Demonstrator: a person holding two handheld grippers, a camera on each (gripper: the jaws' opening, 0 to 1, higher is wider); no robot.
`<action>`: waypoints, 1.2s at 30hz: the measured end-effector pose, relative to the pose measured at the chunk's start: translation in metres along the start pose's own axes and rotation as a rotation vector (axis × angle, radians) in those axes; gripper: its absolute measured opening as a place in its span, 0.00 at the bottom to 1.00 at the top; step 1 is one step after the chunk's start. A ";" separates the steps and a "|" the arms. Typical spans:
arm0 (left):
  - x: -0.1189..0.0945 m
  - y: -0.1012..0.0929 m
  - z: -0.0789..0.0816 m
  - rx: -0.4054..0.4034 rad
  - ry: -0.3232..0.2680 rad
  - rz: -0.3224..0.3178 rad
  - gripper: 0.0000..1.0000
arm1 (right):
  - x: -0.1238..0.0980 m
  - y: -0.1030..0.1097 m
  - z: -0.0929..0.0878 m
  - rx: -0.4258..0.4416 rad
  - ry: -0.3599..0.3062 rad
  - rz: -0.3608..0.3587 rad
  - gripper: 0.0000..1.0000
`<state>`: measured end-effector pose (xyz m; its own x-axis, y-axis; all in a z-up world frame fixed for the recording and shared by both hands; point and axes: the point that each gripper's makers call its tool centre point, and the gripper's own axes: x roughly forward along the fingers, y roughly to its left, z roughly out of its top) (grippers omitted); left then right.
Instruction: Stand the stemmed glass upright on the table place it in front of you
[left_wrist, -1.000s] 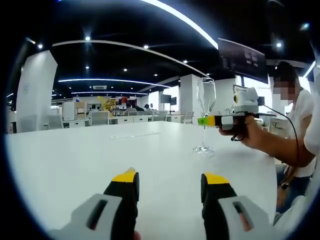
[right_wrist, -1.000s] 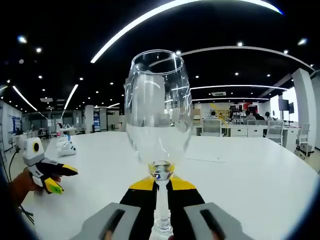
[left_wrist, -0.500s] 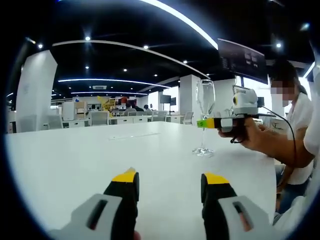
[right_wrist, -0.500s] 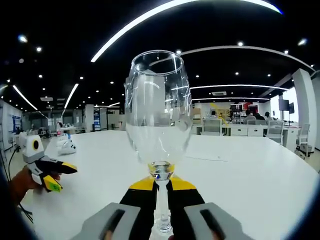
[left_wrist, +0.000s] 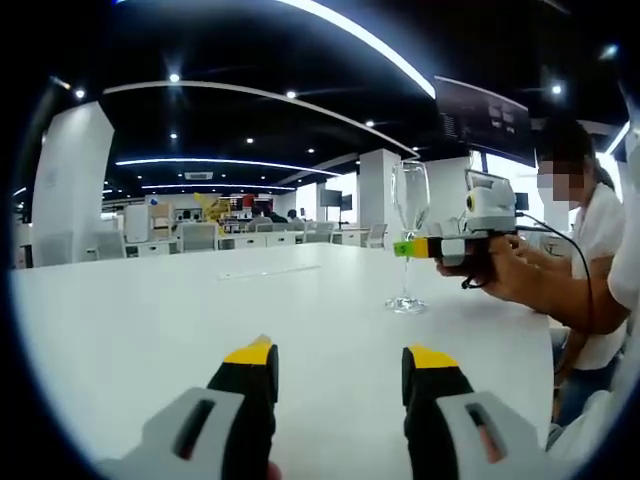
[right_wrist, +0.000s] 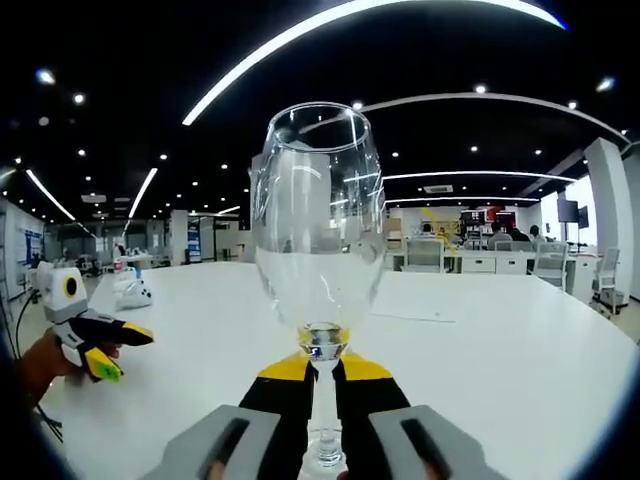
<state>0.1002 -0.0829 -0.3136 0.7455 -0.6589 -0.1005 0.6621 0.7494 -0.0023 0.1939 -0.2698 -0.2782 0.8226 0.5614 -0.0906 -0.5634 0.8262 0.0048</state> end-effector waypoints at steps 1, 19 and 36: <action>0.000 0.000 0.000 0.001 0.000 0.000 0.50 | 0.000 0.000 0.000 -0.001 -0.001 -0.001 0.13; 0.000 0.001 0.001 0.002 -0.002 0.001 0.50 | -0.002 -0.004 -0.003 0.041 0.024 -0.005 0.21; 0.000 0.001 0.000 0.005 0.000 0.003 0.50 | -0.011 0.001 0.000 -0.004 0.025 -0.001 0.22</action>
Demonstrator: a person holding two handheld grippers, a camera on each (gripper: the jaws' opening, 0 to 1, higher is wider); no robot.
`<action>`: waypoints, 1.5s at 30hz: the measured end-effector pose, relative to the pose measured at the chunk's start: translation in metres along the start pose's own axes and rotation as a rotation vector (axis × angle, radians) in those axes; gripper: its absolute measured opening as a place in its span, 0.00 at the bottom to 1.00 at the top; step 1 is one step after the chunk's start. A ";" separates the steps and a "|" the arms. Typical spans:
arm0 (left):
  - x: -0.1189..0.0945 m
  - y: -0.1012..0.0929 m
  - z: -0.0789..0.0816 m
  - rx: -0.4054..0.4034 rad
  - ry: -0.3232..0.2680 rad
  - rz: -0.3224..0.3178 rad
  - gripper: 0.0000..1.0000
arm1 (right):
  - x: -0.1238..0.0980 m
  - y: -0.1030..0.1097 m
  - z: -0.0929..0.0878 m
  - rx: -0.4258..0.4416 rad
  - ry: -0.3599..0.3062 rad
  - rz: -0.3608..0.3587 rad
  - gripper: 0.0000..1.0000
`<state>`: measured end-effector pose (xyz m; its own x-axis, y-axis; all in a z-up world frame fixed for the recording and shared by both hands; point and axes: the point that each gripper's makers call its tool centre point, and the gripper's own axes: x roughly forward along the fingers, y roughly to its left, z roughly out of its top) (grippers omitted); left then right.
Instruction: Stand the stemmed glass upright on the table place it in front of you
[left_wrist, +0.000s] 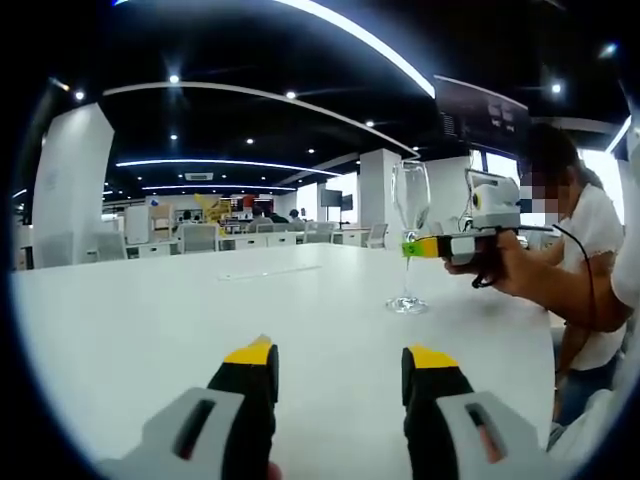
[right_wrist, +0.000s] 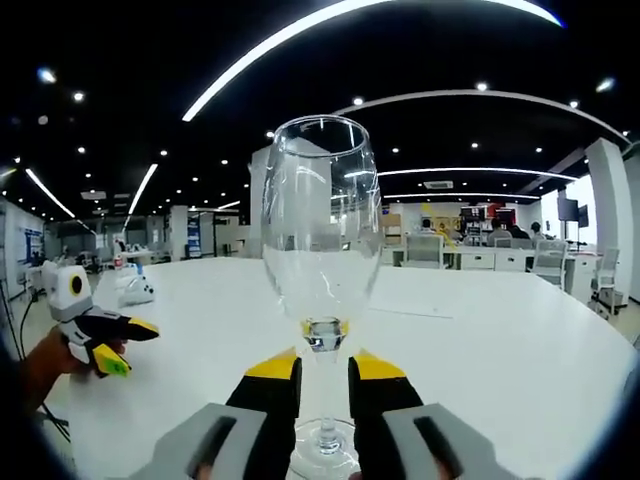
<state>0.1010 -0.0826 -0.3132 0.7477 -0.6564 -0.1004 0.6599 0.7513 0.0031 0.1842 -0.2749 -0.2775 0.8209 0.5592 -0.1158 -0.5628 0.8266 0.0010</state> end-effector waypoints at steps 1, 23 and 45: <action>0.000 0.000 0.000 0.001 -0.001 0.000 0.50 | -0.001 0.000 0.000 -0.001 0.000 -0.001 0.22; -0.001 -0.001 0.000 0.004 0.001 0.002 0.50 | -0.027 0.005 0.007 -0.011 -0.016 -0.015 0.22; 0.001 0.001 0.000 0.009 0.008 0.005 0.49 | -0.067 0.015 0.015 -0.043 -0.037 -0.047 0.21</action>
<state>0.1019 -0.0827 -0.3131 0.7502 -0.6523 -0.1081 0.6571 0.7537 0.0128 0.1223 -0.2990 -0.2549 0.8489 0.5227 -0.0779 -0.5268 0.8487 -0.0464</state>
